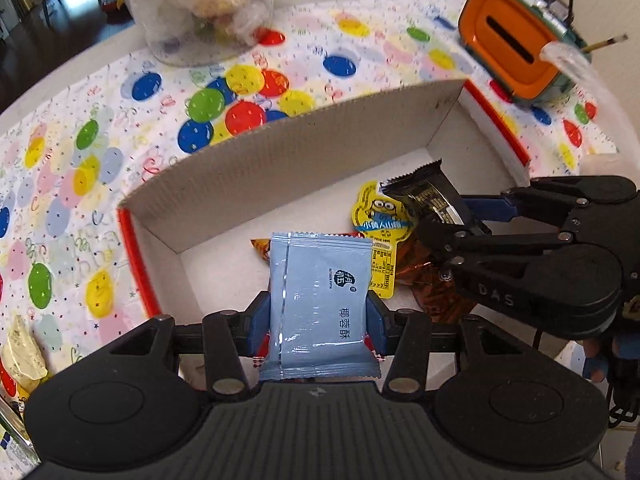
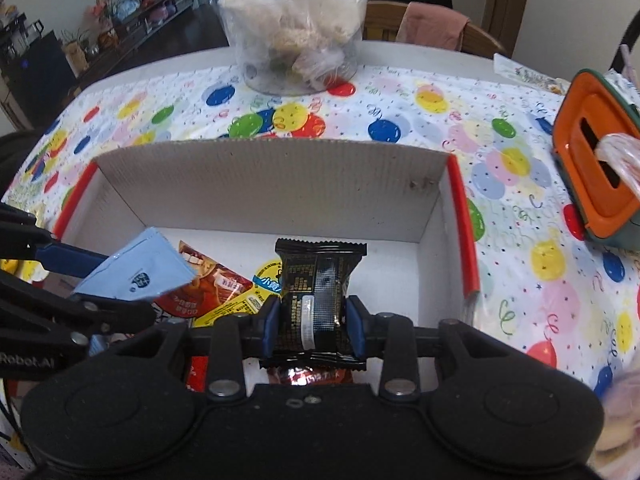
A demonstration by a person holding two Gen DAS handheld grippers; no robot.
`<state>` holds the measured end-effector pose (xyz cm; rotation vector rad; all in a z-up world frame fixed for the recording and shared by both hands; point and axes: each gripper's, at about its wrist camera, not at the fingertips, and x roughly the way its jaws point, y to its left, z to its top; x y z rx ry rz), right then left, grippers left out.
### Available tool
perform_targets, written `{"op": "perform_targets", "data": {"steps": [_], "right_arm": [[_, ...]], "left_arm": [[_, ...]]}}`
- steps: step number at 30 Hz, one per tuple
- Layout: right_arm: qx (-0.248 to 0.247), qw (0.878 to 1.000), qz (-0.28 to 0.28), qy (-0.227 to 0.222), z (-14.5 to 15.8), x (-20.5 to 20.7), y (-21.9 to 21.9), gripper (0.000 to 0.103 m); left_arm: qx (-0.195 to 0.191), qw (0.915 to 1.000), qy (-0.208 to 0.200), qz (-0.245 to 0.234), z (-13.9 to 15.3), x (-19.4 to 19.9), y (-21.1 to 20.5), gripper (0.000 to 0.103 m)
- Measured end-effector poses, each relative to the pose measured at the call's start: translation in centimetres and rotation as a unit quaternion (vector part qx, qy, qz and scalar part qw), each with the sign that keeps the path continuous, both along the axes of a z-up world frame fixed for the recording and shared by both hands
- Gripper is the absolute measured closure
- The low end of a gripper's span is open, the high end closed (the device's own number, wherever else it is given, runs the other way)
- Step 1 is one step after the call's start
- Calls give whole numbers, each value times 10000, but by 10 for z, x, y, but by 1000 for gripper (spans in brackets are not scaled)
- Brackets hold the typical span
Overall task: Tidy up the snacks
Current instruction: 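Carry both packets into the red box and open both tools, then withdraw both tools from the box back toward the remaining snacks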
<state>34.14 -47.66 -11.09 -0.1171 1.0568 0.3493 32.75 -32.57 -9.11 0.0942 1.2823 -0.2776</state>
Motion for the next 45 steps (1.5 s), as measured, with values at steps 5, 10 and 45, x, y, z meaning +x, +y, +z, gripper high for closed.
{"op": "perform_targets", "data": {"steps": [5,10,45], "right_arm": [[-14,9999,-3,151,-6,7,0,69],[1,9998,26,203,-5,7,0,68],[709,9947,-142,-735,75,-77,25,33]], "left_arm": [[64,9989,447,121,-13,15,-1,55],[49,9980,609,184,-19,19,1,55],[-727,9903,-1184,-78,75,-73,70,40]]}}
